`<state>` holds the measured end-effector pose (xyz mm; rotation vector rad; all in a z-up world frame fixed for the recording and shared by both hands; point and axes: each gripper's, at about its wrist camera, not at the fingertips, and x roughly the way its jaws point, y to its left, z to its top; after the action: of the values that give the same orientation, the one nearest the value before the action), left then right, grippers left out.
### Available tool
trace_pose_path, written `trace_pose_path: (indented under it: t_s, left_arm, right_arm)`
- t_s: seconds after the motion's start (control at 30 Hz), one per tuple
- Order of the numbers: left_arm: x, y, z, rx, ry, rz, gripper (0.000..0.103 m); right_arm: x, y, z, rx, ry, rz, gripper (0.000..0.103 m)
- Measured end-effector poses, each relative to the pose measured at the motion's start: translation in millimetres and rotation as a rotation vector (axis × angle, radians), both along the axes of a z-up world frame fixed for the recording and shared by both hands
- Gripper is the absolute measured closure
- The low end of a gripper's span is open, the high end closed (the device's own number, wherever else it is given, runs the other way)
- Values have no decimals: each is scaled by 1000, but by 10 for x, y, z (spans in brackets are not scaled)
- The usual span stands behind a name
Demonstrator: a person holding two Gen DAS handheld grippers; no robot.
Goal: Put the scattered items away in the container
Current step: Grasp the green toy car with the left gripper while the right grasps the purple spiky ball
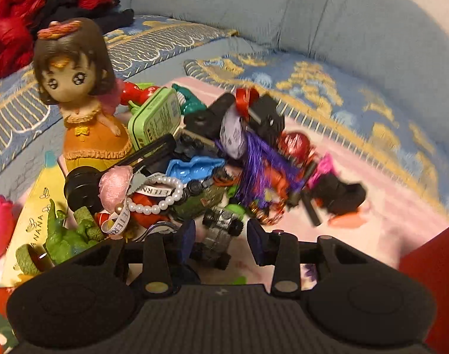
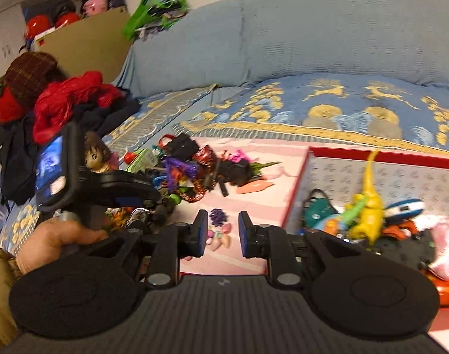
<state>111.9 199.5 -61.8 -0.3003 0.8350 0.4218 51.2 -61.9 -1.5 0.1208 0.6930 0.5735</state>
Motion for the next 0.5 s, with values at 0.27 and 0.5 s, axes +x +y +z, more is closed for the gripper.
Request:
trace_pose_path:
  t_s: [0.27, 0.5]
  left_arm:
    - [103, 147, -316, -52, 39, -34, 57]
    - [15, 211, -302, -137, 22, -51, 83]
  right_arm:
    - [149, 382, -210, -51, 51, 46, 75]
    - [422, 708, -482, -93, 82, 18, 75]
